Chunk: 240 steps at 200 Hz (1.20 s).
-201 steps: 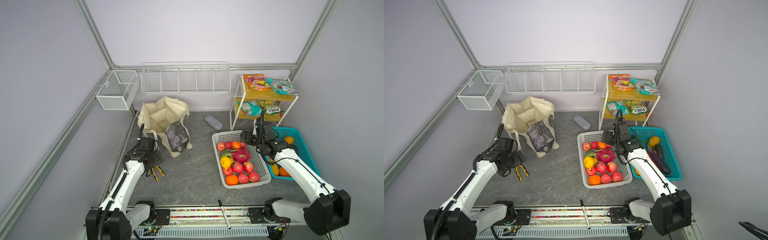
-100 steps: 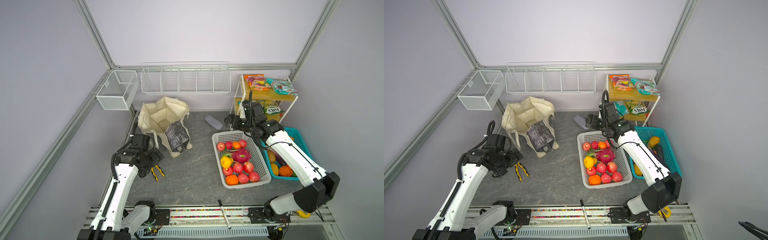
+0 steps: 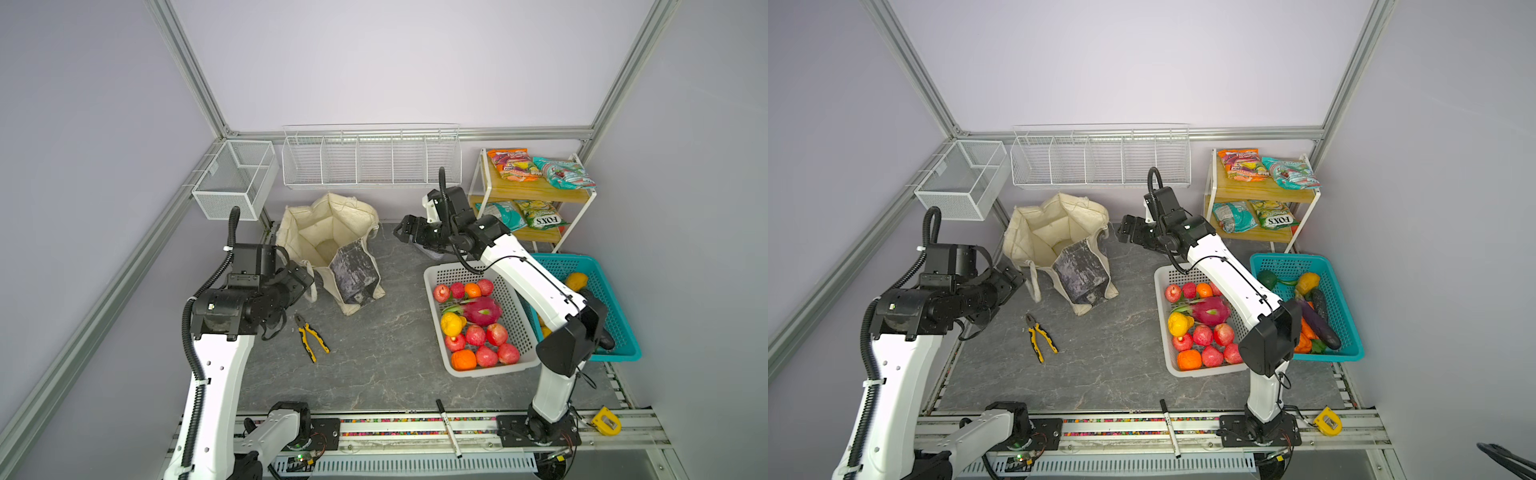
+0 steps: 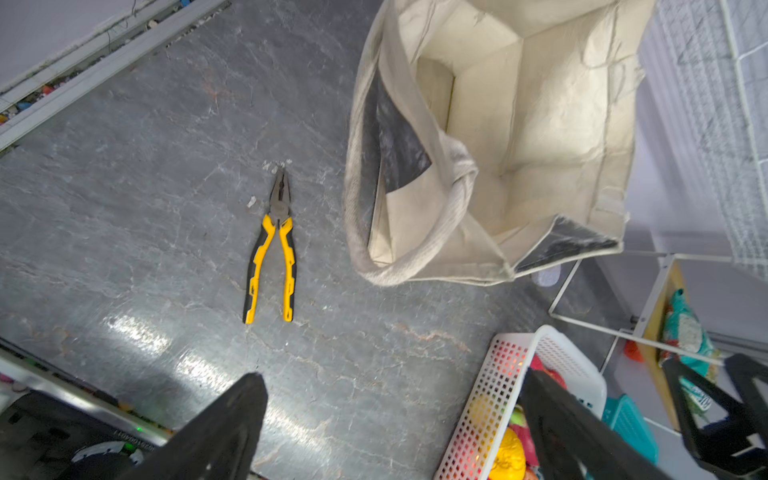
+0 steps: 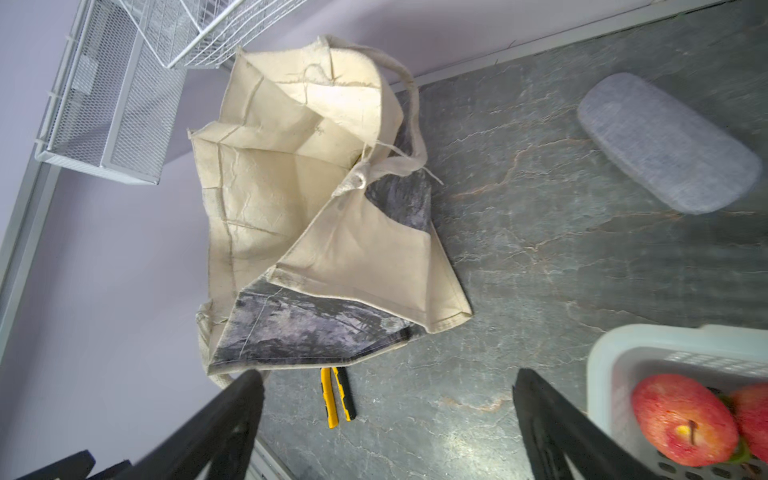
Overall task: Place the food into the grocery bag and tie it
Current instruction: 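Grasp the bag's handle with the left gripper while the right gripper grasps the other handle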
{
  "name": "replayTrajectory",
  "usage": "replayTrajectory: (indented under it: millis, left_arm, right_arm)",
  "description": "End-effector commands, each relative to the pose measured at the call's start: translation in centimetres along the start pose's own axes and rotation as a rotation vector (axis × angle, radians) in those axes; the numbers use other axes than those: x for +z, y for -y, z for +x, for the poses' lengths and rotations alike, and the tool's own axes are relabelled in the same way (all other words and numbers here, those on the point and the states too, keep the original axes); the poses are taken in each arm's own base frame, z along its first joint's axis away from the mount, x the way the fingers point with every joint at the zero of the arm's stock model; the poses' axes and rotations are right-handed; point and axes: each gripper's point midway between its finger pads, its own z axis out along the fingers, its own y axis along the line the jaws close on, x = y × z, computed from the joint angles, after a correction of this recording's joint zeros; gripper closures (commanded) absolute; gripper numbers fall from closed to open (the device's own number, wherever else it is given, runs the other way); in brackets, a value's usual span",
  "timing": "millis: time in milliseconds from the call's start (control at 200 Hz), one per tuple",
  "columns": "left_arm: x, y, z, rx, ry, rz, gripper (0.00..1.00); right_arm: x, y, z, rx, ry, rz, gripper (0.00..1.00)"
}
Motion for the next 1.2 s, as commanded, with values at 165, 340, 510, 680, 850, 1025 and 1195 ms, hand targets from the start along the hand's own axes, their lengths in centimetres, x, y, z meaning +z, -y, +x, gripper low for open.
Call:
replayTrajectory:
  millis: [165, 340, 510, 680, 850, 1025, 1195]
  left_arm:
    - [4.2, 1.5, -6.2, -0.109, 0.140, -0.016, 0.06]
    - [7.9, 3.1, -7.9, -0.144, 0.145, 0.014, 0.06]
    - [10.9, 2.3, -9.3, -0.206, 0.137, -0.003, 0.09]
    - [13.2, 1.4, -10.5, -0.204, 0.123, -0.037, 0.11]
    - [15.1, 2.0, -10.6, -0.188, 0.086, -0.021, 0.15]
    - [16.5, 1.4, -10.4, -0.155, 0.070, -0.052, 0.22]
    - [17.6, 1.3, -10.2, -0.132, 0.046, -0.061, 0.44]
  right_arm:
    - [3.3, -2.8, -0.3, -0.017, -0.041, -0.060, 0.03]
    - [5.4, -3.2, -0.9, -0.052, -0.046, -0.064, 0.03]
    - [7.8, -3.2, -1.1, -0.043, -0.052, -0.084, 0.03]
    - [10.5, -3.3, -1.4, -0.012, -0.038, -0.119, 0.03]
    - [13.0, -3.9, -2.4, 0.045, 0.008, -0.180, 0.03]
    - [14.7, -3.6, -3.4, 0.102, 0.045, -0.193, 0.01]
    - [15.8, -3.0, -3.7, 0.127, 0.070, -0.187, 0.18]
